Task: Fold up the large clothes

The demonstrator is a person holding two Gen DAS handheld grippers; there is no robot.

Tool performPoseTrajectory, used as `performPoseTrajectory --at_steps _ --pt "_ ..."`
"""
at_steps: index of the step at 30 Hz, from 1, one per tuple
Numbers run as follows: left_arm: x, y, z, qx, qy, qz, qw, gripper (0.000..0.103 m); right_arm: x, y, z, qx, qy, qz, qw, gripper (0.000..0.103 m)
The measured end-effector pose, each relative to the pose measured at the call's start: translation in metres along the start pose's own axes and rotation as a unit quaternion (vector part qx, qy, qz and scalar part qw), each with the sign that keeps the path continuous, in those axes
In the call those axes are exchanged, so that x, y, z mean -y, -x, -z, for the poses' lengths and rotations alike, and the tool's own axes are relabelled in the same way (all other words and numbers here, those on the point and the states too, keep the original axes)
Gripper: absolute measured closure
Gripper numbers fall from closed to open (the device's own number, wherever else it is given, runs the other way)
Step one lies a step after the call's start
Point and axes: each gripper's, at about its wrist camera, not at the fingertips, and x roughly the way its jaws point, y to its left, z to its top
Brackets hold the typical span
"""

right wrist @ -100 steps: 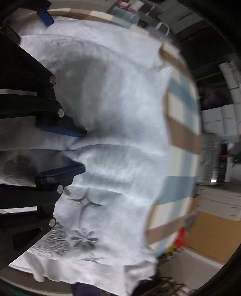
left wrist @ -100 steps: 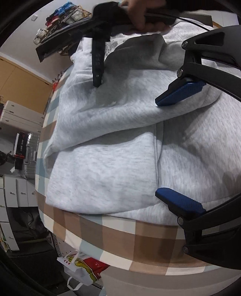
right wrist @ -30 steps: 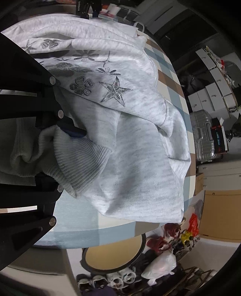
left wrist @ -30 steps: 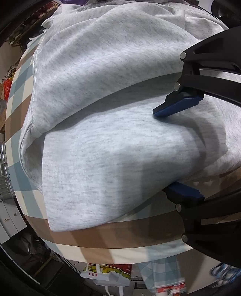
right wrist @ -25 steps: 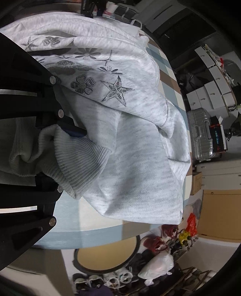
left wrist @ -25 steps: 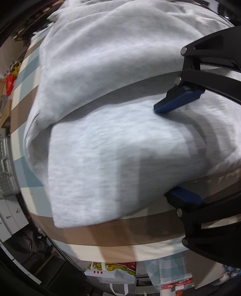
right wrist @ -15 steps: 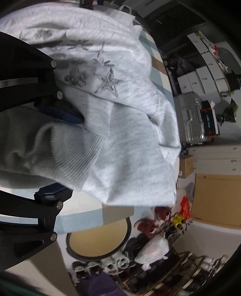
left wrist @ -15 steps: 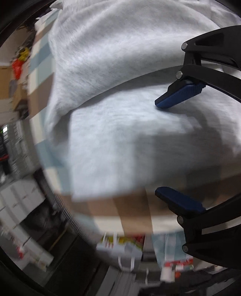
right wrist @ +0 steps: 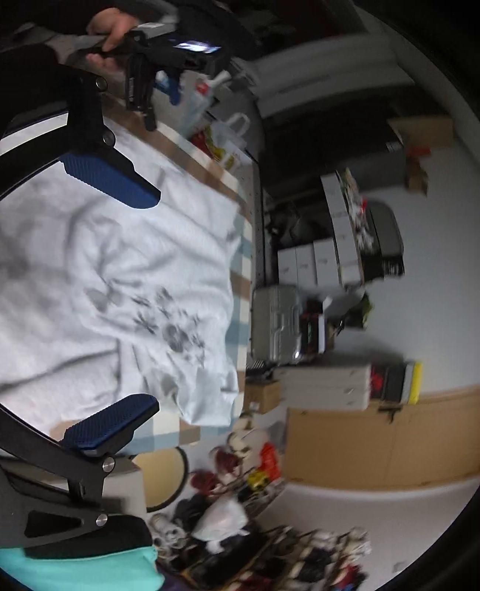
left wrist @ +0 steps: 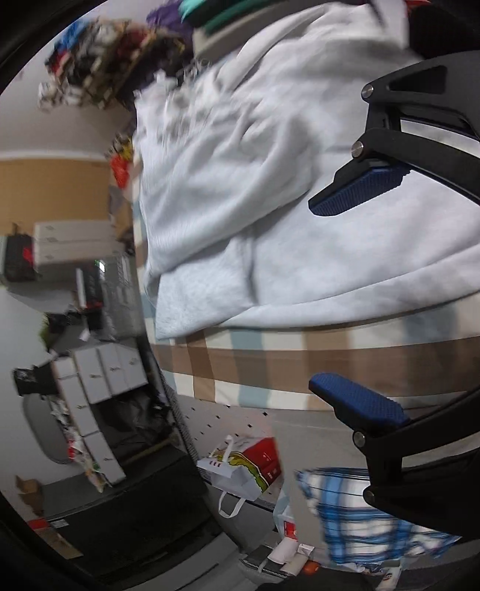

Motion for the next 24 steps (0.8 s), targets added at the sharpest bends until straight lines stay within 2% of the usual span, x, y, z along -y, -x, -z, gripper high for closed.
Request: performPoseTrajectory --at_steps 1,4,5,6,8,12,15,18,21,22,24 --pt "-0.002 0.005 0.008 0.011 0.002 0.012 0.9999 0.018 -0.010 0.006 0.012 -0.006 0.017 0.001 1.000 0.001" --pt "-0.004 0.026 0.041 0.032 0.011 0.037 0.9987 0.018 -0.015 0.024 0.061 -0.032 0.040 0.056 0.997 0.001" --pt "-0.005 0.028 0.052 0.036 0.016 0.044 0.9982 0.018 -0.005 0.027 0.077 -0.052 0.026 0.084 0.995 0.001" --pt "-0.004 0.035 0.062 0.037 0.018 0.048 0.9980 0.018 0.004 0.030 0.089 -0.066 0.007 0.087 0.994 0.001" --pt "-0.003 0.035 0.077 0.037 0.015 0.053 0.9978 0.018 0.031 0.038 0.116 -0.083 -0.064 0.068 0.992 0.001" --pt "0.004 0.038 0.093 0.039 -0.003 0.027 0.9989 0.018 0.079 0.036 0.168 -0.118 -0.159 0.097 0.975 0.001" --pt "0.010 0.029 0.097 0.031 0.000 0.028 0.9991 0.018 0.101 0.023 0.198 -0.142 -0.195 0.108 0.964 0.003" --pt "0.019 0.010 0.094 0.007 -0.007 0.037 0.9993 0.018 0.108 0.008 0.212 -0.166 -0.202 0.113 0.959 0.005" --pt "0.029 -0.007 0.090 -0.004 -0.026 0.014 0.9996 0.018 0.112 -0.006 0.217 -0.182 -0.196 0.120 0.956 0.016" --pt "0.032 -0.010 0.090 -0.005 -0.031 0.006 0.9995 0.018 0.113 -0.008 0.219 -0.182 -0.199 0.114 0.956 0.025" --pt "0.036 -0.021 0.089 -0.013 -0.042 -0.014 0.9989 0.018 0.108 -0.007 0.221 -0.176 -0.170 0.115 0.963 0.034"
